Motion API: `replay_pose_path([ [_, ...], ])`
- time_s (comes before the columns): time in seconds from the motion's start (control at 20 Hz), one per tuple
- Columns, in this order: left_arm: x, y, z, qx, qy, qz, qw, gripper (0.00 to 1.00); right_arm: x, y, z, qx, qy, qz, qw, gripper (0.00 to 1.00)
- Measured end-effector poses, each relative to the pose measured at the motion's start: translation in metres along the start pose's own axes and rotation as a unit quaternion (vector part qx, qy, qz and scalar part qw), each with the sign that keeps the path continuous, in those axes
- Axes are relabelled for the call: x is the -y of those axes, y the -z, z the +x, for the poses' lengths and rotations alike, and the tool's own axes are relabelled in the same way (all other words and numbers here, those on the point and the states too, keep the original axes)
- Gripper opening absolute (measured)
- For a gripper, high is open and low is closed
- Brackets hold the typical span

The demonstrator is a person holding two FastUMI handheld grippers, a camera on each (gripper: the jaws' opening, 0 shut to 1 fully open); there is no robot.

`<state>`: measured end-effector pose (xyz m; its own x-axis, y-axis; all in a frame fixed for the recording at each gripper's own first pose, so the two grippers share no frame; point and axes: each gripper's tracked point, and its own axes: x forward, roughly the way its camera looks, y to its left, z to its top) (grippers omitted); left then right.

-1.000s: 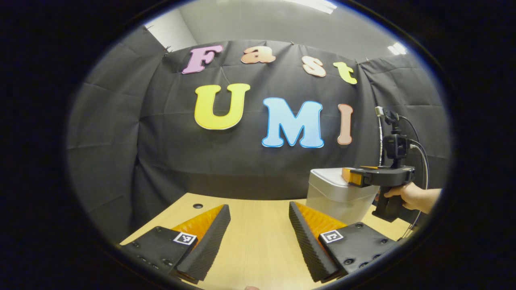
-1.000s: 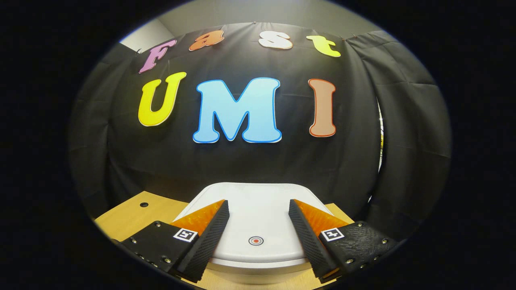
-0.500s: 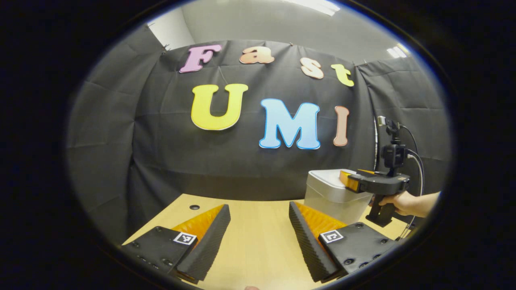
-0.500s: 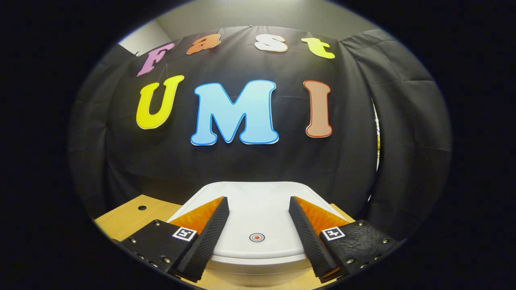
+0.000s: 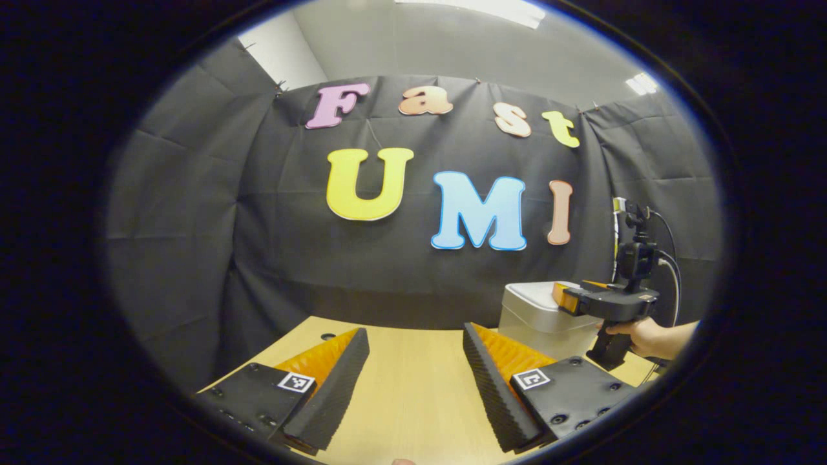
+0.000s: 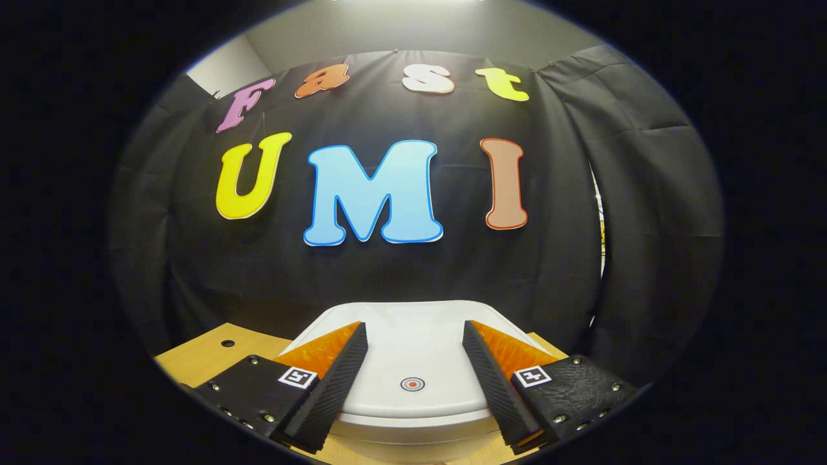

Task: Press the lid of the desktop garbage bin to open it, pick up the crumpled paper on the desktop and throw it into the bin, then pick up the pop can on the desktop and drop it into the bin, and finally close the garbage bin lid.

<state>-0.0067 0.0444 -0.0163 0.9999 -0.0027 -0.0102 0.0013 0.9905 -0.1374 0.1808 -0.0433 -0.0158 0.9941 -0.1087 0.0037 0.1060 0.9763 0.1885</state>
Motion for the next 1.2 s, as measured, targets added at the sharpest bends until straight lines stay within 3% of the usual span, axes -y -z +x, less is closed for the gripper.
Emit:
replay_pose_path([
  [0.3, 0.001, -0.002, -0.023, 0.008, -0.067, 0.005, 0.998, 0.96, 0.003, -0.001, -0.023, -0.061, -0.017, -0.017, 0.998, 0.95],
  [0.55, 0.022, -0.002, -0.042, 0.012, -0.092, 0.018, 0.995, 0.96, 0.001, -0.005, -0.071, -0.065, -0.055, -0.051, 0.995, 0.95],
  [0.85, 0.051, 0.004, -0.044, 0.008, -0.079, 0.023, 0.997, 0.95, -0.006, -0.015, -0.136, -0.041, -0.098, -0.062, 0.992, 0.95],
  [1.2, 0.057, -0.008, -0.03, 0.021, -0.049, 0.028, 0.998, 0.96, -0.004, -0.033, -0.176, -0.019, -0.088, -0.051, 0.995, 0.95],
])
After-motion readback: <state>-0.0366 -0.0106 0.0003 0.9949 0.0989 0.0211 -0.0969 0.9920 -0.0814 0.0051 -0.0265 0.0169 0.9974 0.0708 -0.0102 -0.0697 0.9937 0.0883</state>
